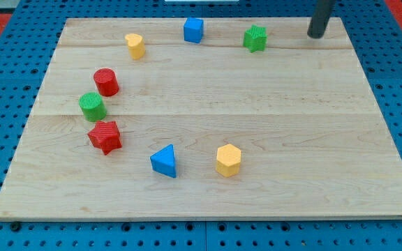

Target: Slide the green star towards the bottom right

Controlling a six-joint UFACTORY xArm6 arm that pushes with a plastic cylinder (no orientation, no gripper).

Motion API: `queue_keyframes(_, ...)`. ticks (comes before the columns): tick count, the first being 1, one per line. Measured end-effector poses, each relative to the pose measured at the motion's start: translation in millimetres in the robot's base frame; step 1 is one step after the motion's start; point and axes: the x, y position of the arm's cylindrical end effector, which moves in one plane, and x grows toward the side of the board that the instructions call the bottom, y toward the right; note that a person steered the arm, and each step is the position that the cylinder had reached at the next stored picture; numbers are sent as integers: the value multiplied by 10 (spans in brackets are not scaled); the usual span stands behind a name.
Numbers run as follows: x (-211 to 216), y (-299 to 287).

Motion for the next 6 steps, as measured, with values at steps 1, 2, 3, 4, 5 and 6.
queue_keyframes(1, -26, -680)
queue_keyframes(2, 226, -1370)
queue_keyframes(3, 1017, -1421)
queue_keyframes(4, 1716, -1528)
queue_keyframes(5, 2050, -1628)
queue_keyframes(6, 2549, -1483)
